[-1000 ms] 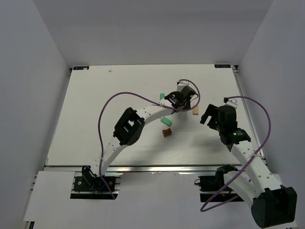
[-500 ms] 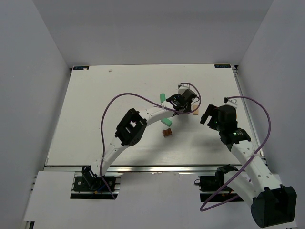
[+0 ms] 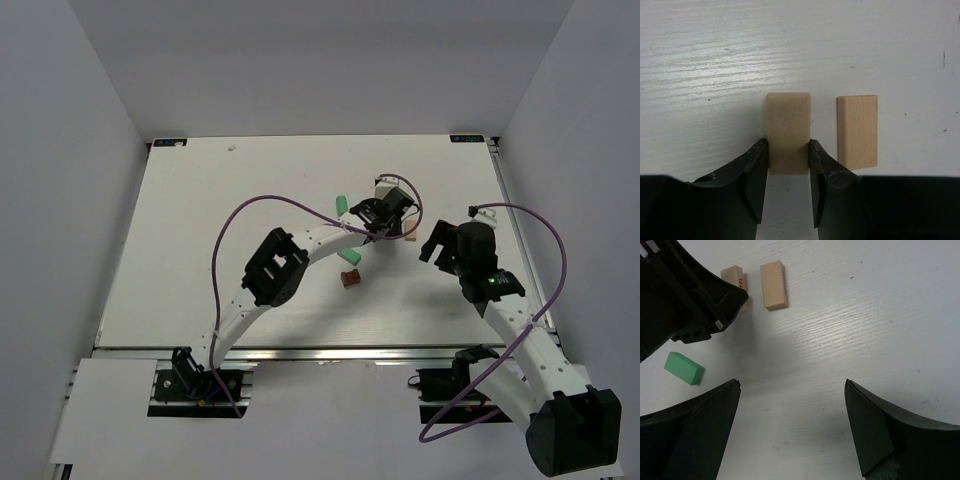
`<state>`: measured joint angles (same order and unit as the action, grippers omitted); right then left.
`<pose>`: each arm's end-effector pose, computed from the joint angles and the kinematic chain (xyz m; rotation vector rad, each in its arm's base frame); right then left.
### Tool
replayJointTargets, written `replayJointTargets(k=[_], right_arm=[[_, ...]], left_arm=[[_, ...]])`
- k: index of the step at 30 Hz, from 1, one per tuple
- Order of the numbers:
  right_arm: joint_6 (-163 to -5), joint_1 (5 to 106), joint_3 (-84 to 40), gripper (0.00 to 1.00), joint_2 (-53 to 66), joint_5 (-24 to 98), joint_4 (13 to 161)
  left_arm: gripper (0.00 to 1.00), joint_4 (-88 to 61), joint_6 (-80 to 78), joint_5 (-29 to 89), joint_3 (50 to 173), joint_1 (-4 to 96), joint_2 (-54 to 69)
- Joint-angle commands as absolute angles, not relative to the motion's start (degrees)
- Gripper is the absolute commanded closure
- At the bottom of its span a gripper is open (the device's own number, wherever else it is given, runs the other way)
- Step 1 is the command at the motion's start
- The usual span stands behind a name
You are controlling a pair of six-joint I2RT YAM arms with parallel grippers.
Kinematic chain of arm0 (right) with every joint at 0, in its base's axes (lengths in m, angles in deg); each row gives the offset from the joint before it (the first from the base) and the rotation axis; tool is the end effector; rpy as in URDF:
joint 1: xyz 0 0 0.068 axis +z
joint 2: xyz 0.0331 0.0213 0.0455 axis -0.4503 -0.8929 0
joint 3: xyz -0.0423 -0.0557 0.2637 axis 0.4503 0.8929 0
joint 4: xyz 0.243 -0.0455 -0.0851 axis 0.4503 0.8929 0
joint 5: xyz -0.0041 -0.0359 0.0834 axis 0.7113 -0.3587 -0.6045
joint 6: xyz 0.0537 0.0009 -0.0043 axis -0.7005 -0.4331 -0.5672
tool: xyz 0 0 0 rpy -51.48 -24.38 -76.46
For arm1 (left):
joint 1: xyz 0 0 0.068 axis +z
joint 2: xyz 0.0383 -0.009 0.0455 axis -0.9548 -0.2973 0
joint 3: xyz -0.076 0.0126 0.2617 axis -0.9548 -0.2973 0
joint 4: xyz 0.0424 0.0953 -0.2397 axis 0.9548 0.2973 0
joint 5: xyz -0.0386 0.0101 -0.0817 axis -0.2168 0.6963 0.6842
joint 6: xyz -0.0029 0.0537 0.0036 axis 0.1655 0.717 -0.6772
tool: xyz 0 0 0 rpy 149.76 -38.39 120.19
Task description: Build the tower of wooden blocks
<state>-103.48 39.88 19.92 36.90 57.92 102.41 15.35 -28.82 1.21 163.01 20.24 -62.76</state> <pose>0.1917 0.0363 0.2461 0.3762 2.0936 0.1570 0.3500 -0.4349 0.1495 0.1008 2.3700 -0.3515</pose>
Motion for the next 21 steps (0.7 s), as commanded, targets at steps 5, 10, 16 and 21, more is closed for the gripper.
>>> replayJointTargets(k=[5, 10, 16, 21], right_arm=[[-103.4, 39.6, 20.4, 0.11, 36.9, 58.0, 100.4], [-103.5, 39.7, 20.5, 0.11, 36.9, 58.0, 100.4], [-103.3, 39.5, 20.4, 0.11, 36.9, 58.0, 100.3], [-103.5, 39.5, 20.4, 0.11, 36.5, 58.0, 100.0]], left_arm=[[0.59, 19.3, -29.0, 0.3, 163.9, 18.7, -62.7], [0.54, 20.5, -29.7, -1.7, 164.0, 18.5, -62.4], [0.42, 20.1, -29.6, -1.7, 164.3, 18.5, -62.5], [0.39, 19.7, -29.4, -1.5, 164.6, 18.4, -62.1]])
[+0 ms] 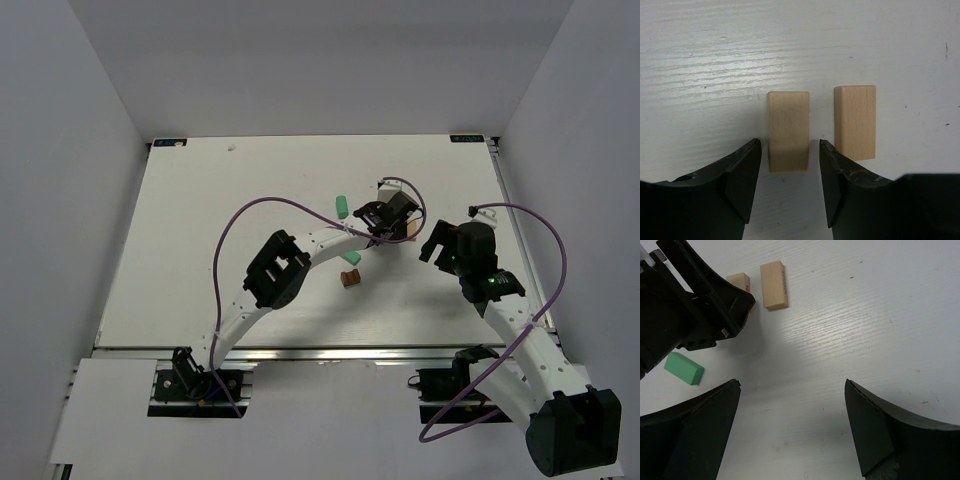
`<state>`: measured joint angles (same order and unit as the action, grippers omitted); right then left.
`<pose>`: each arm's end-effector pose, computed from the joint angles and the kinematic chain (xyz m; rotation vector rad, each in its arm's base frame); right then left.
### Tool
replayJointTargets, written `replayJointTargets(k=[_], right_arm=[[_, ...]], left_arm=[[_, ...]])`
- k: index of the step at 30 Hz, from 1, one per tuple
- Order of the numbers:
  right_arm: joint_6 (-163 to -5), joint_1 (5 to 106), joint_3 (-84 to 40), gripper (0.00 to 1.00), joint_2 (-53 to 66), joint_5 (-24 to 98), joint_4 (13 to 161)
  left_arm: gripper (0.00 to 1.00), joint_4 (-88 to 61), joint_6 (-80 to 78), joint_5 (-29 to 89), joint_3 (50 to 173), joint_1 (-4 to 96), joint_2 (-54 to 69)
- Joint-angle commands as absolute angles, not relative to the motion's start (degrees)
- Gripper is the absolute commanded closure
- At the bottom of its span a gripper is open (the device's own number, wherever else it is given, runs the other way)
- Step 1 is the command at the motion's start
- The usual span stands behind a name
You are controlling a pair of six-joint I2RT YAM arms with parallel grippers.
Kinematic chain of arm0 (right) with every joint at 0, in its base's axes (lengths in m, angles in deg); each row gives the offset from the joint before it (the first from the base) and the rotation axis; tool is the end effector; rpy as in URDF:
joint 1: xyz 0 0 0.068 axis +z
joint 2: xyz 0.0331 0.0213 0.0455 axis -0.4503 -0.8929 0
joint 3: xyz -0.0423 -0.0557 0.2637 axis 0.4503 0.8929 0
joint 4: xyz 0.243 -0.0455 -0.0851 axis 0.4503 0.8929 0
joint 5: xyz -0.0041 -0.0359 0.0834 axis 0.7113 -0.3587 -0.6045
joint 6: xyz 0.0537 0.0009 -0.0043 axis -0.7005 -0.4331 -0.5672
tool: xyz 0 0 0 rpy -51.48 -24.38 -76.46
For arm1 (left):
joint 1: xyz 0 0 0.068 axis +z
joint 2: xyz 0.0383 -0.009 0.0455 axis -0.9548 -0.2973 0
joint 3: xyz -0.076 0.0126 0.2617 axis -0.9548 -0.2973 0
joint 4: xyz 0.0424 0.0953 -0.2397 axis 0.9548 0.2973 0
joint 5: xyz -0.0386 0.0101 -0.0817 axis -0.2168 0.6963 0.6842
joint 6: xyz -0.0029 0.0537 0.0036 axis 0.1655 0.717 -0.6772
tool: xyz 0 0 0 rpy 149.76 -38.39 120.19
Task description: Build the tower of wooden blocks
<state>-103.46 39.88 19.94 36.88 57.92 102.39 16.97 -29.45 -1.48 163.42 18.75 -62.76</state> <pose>0.1917 0.0363 0.2460 0.3758 2.0940 0.1567 0.3387 -0.4414 0.1503 0.1023 2.3628 -0.3075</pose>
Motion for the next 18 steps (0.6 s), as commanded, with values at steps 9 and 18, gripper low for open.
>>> replayJointTargets(k=[9, 18], right_arm=[[-103.4, 39.6, 20.2, 0.11, 36.7, 58.1, 100.4], [-103.2, 39.5, 20.2, 0.11, 36.7, 59.0, 100.9]], left_arm=[[0.37, 17.4, -29.7, 0.7, 162.3, 18.3, -59.6], [0.38, 16.6, -30.1, 2.1, 162.3, 18.3, -59.7]])
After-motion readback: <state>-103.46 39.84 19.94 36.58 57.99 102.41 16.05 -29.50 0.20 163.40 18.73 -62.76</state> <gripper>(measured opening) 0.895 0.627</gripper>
